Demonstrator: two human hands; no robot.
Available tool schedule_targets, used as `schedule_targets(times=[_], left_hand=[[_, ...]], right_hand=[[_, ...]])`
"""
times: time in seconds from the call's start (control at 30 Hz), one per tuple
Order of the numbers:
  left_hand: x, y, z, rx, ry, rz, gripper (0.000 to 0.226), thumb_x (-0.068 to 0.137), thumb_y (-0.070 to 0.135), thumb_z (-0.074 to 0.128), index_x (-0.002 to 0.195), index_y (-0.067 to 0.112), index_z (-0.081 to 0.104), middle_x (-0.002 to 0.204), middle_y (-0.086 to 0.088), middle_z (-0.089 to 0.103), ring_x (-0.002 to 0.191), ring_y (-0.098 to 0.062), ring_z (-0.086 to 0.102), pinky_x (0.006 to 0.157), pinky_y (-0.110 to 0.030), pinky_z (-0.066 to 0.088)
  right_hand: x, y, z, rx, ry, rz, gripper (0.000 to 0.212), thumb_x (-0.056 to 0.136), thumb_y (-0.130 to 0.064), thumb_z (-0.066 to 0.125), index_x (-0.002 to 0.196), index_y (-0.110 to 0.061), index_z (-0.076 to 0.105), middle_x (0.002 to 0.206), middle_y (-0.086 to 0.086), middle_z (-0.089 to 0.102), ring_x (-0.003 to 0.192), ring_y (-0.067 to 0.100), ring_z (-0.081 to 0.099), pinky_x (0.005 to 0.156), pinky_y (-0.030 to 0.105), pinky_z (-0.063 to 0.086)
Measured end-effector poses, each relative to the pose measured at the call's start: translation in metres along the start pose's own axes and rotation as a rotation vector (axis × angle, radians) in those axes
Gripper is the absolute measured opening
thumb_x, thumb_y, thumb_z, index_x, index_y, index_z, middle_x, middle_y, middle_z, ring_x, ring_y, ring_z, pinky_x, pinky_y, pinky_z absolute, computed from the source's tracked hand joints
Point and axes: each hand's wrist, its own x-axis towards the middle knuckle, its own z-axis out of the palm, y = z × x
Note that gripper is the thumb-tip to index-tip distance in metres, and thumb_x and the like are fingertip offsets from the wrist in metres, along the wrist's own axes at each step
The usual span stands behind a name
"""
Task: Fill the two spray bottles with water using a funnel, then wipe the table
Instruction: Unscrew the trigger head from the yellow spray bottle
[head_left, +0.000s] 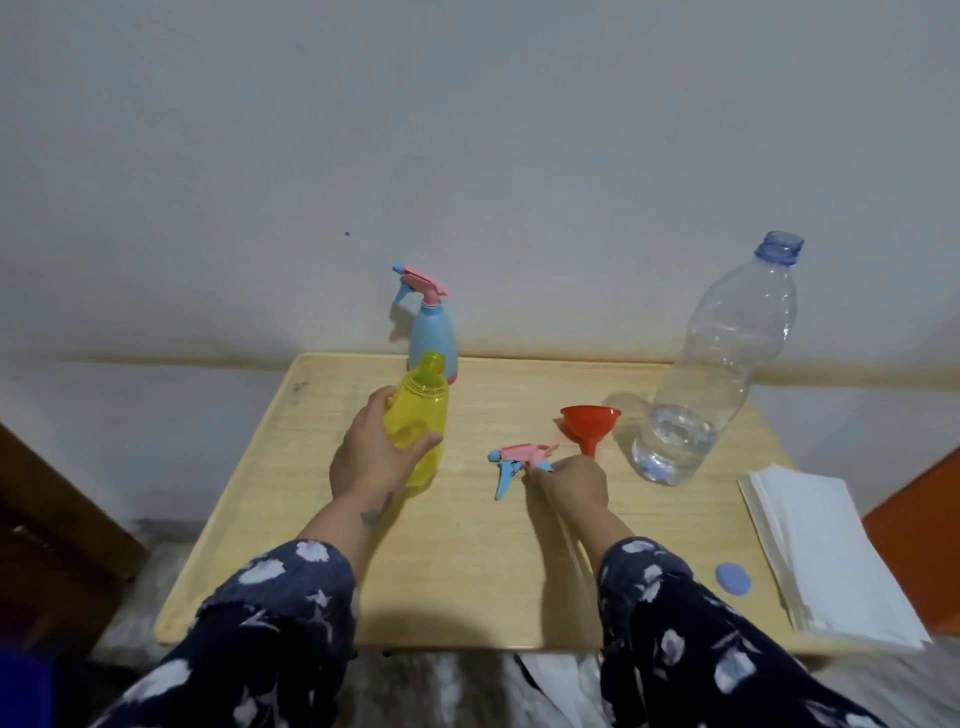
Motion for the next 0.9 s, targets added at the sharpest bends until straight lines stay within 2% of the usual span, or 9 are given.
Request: schedule_targets(times=[0.1, 0.17, 0.27, 0.37, 0.47, 0.57, 0.73, 0.9], left_hand=[[0.003, -0.001, 0.003, -0.027, -0.001, 0.004, 0.073, 0.072, 0.049, 0.079, 0.133, 0.032, 0.043, 0.132, 0.003, 0.057, 0.113, -0.026, 0.057, 0.081, -0.035, 0.048], [0.005, 0.000, 0.004, -0.033, -0.005, 0.005, 0.073, 0.072, 0.049, 0.079, 0.133, 0.032, 0.043, 0.132, 0.003, 0.057, 0.114, -0.026, 0.057, 0.082, -0.036, 0.049], [0.010, 0.000, 0.006, -0.043, -0.015, -0.003, 0.073, 0.071, 0.050, 0.079, 0.133, 0.033, 0.043, 0.132, 0.004, 0.057, 0.115, -0.026, 0.057, 0.082, -0.036, 0.048], [0.013, 0.000, 0.009, -0.057, -0.022, -0.007, 0.074, 0.071, 0.051, 0.079, 0.133, 0.033, 0.043, 0.132, 0.004, 0.057, 0.116, -0.024, 0.056, 0.078, -0.032, 0.045], [0.014, -0.002, 0.012, -0.058, -0.030, -0.007, 0.075, 0.071, 0.052, 0.079, 0.133, 0.034, 0.043, 0.130, 0.005, 0.057, 0.116, -0.022, 0.056, 0.078, -0.031, 0.045], [0.015, -0.006, 0.014, -0.060, -0.031, -0.005, 0.072, 0.070, 0.052, 0.079, 0.130, 0.037, 0.043, 0.126, 0.008, 0.059, 0.114, -0.019, 0.057, 0.079, -0.032, 0.047], [0.014, -0.008, 0.015, -0.064, -0.042, -0.009, 0.070, 0.071, 0.051, 0.079, 0.130, 0.038, 0.043, 0.123, 0.011, 0.059, 0.113, -0.016, 0.056, 0.078, -0.030, 0.045], [0.011, -0.005, 0.019, -0.033, -0.082, -0.019, 0.074, 0.071, 0.055, 0.077, 0.133, 0.038, 0.041, 0.130, 0.009, 0.057, 0.114, -0.019, 0.056, 0.077, -0.031, 0.047]], right_hand=[[0.002, 0.007, 0.001, 0.012, 0.003, 0.023, 0.038, 0.086, -0.045, 0.063, 0.063, -0.014, 0.057, 0.063, 0.000, 0.054, 0.058, 0.015, 0.052, 0.051, 0.026, 0.038], [0.004, 0.004, -0.001, 0.003, 0.086, 0.023, 0.035, 0.083, -0.049, 0.065, 0.083, -0.014, 0.061, 0.081, 0.002, 0.060, 0.079, 0.021, 0.060, 0.068, 0.032, 0.050], [0.014, -0.008, -0.009, 0.107, 0.306, 0.049, 0.058, 0.083, -0.039, 0.070, 0.125, -0.005, 0.048, 0.126, 0.013, 0.052, 0.119, 0.033, 0.050, 0.095, 0.044, 0.047], [0.029, -0.020, -0.015, 0.225, 0.323, 0.143, 0.084, 0.081, -0.036, 0.074, 0.142, -0.003, 0.027, 0.143, 0.017, 0.037, 0.130, 0.037, 0.042, 0.104, 0.050, 0.042], [0.047, -0.021, -0.013, 0.282, 0.308, 0.199, 0.101, 0.076, -0.040, 0.077, 0.148, -0.008, 0.015, 0.148, 0.017, 0.031, 0.131, 0.040, 0.041, 0.103, 0.055, 0.043], [0.059, -0.018, -0.011, 0.329, 0.321, 0.192, 0.104, 0.076, -0.041, 0.076, 0.150, -0.015, 0.009, 0.148, 0.017, 0.032, 0.131, 0.040, 0.041, 0.102, 0.056, 0.043], [0.057, -0.013, -0.013, 0.290, 0.343, 0.130, 0.091, 0.076, -0.040, 0.074, 0.146, -0.018, 0.020, 0.135, 0.013, 0.046, 0.118, 0.036, 0.052, 0.096, 0.050, 0.049], [0.045, -0.031, -0.016, 0.408, 0.300, 0.097, 0.091, 0.078, -0.038, 0.076, 0.147, -0.013, 0.022, 0.134, 0.013, 0.051, 0.118, 0.035, 0.054, 0.094, 0.045, 0.051]])
